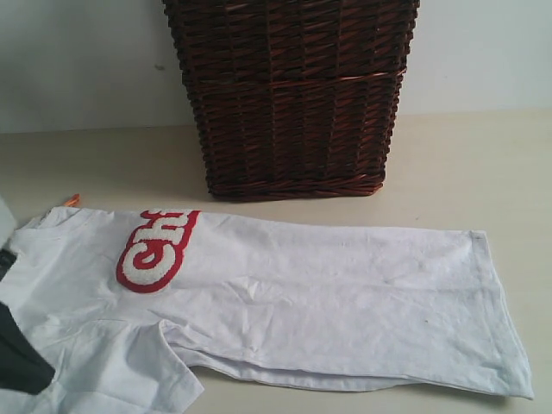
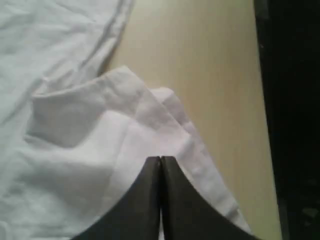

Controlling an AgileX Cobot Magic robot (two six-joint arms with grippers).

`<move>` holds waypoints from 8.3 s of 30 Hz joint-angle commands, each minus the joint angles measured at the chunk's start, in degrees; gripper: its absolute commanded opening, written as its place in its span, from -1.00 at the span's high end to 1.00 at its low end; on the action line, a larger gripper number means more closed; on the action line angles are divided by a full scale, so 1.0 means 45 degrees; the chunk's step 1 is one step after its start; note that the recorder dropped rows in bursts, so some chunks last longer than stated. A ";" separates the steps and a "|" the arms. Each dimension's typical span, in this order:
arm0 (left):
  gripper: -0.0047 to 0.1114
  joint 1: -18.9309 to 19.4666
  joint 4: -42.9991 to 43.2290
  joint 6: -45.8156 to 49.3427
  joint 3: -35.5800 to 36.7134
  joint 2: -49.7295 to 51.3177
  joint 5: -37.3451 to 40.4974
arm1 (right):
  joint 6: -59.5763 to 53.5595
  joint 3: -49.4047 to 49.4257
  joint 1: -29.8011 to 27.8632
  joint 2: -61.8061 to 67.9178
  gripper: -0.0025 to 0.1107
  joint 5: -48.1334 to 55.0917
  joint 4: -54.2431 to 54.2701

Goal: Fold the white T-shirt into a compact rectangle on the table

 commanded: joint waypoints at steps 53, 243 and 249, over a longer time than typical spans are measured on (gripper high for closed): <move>0.92 -0.4376 0.0361 -0.3984 0.0173 0.0019 -0.1855 | -0.0072 0.0071 -0.0052 -0.0076 0.96 -0.0113 -0.0046; -0.01 0.2997 0.1338 -1.3866 -0.2006 0.2507 -1.1032 | -0.0072 0.0071 -0.0052 -0.0076 0.96 -0.0113 -0.0046; -0.01 0.2997 0.1338 -1.3809 -0.2006 0.2414 -1.1658 | -0.0072 0.0071 -0.0052 -0.0076 0.96 -0.0113 -0.0046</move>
